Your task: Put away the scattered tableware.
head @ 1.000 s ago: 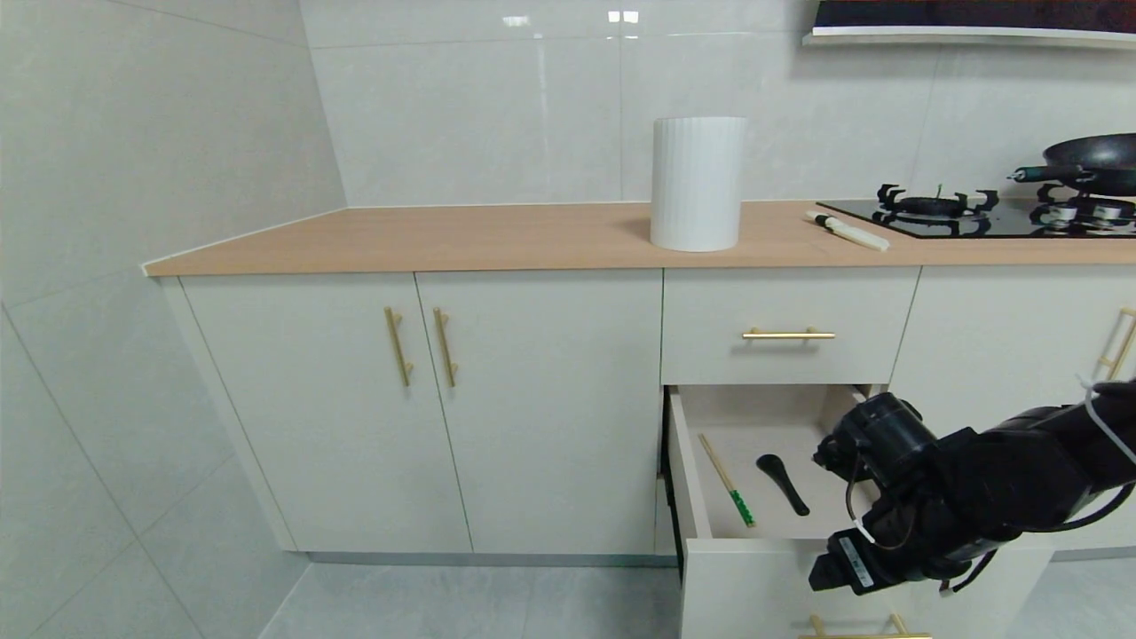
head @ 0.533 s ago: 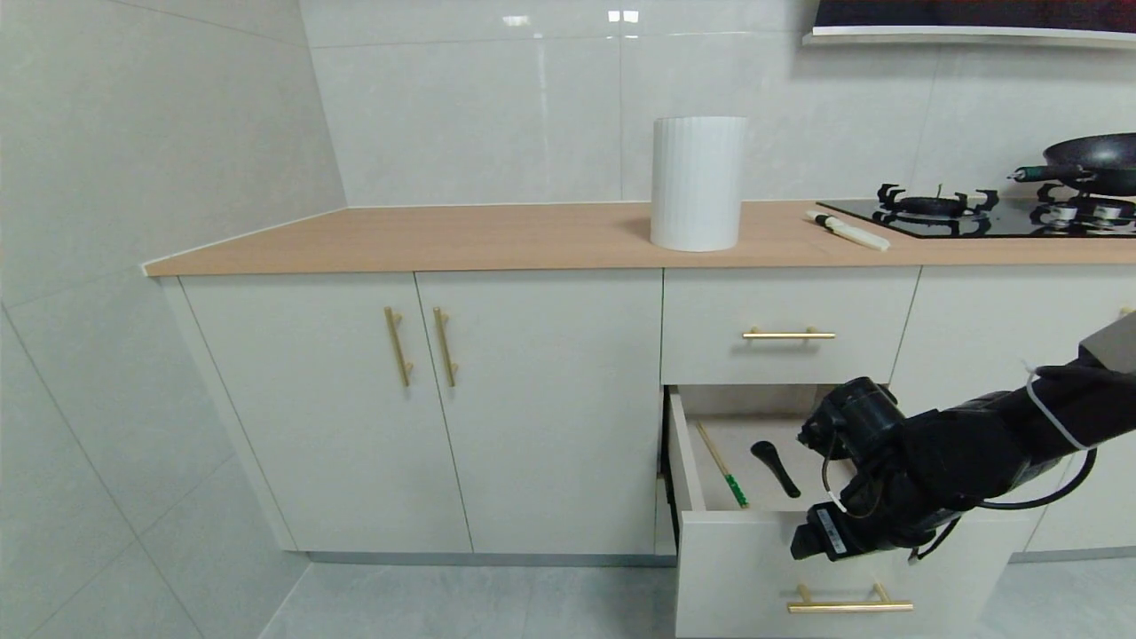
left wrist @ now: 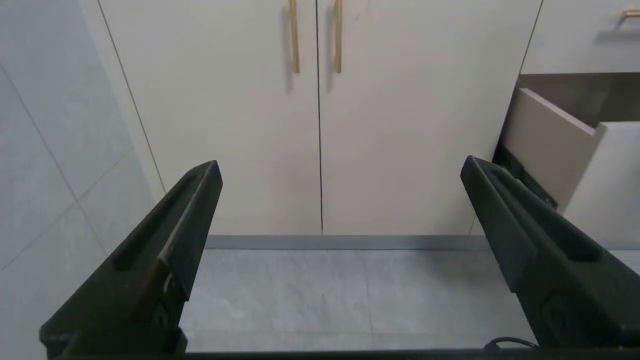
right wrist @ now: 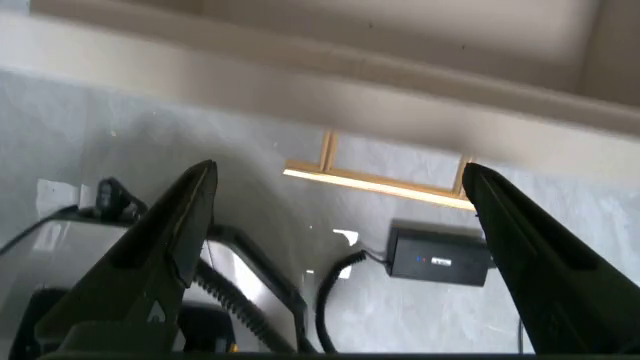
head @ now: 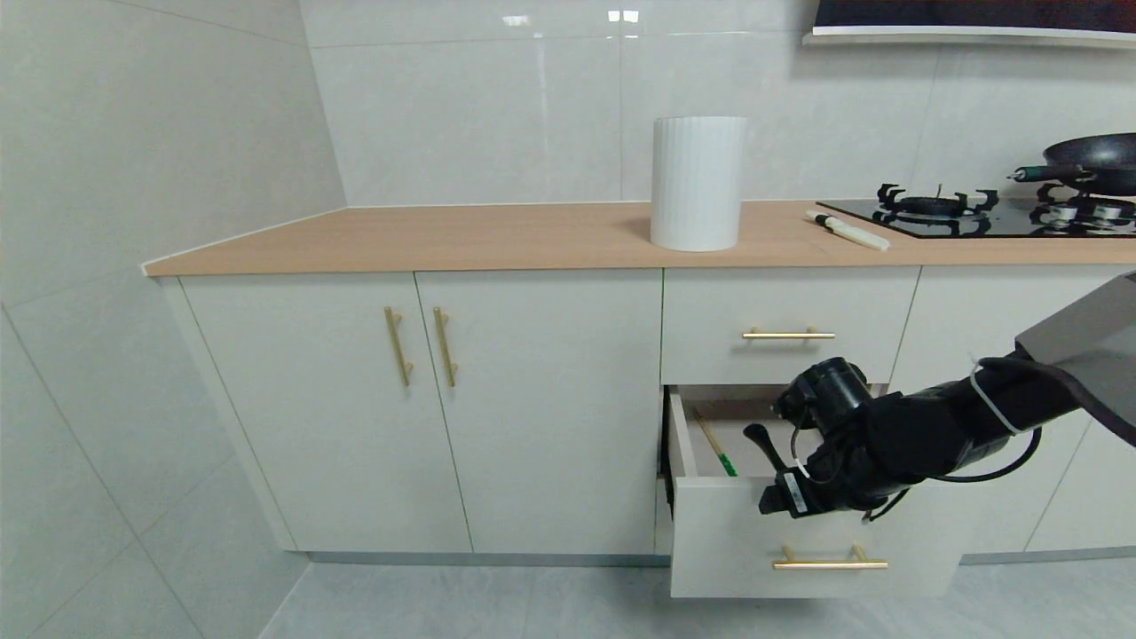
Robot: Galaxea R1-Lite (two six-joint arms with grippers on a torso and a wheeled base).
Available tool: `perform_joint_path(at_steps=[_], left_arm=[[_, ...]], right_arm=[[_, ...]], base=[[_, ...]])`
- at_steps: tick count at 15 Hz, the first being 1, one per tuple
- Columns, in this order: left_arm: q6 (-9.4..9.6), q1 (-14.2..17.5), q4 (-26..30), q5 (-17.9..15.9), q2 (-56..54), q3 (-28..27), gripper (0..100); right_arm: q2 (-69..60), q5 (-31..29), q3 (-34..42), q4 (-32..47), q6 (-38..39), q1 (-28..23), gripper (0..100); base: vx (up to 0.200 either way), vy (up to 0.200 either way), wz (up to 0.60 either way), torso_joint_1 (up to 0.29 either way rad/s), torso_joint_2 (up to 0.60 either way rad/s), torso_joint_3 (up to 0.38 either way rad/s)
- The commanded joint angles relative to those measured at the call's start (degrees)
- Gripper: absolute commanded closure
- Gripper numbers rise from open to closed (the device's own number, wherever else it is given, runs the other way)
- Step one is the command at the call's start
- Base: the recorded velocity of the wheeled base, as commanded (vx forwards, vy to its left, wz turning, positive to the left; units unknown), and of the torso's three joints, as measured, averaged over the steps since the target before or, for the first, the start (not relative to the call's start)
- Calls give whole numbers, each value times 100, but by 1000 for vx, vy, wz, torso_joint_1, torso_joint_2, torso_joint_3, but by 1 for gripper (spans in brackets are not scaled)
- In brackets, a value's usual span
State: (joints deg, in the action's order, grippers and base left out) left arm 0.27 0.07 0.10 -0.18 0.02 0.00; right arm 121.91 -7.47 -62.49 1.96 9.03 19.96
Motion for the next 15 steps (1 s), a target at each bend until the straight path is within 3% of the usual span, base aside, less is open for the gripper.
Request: perform_joint_path(at_steps=[1,7,12,15], left_arm=[[0,1,-1,1,-2,0,0],[0,1,-1,1,-2,0,0],[0,1,-1,1,-2,0,0],[0,1,-1,1,-2,0,0]], right_arm=[[272,-35,-273,15,-7,-97,0],[993,-123,-1485,23,-156,-642,0],[1626,-272,-1943,-135,-86,-818,0],[1898,-307,-2197,-741,195,-844,0]], base=[[0,0,0,0,0,0],[0,0,0,0,0,0],[0,0,0,0,0,0],[0,0,0,0,0,0]])
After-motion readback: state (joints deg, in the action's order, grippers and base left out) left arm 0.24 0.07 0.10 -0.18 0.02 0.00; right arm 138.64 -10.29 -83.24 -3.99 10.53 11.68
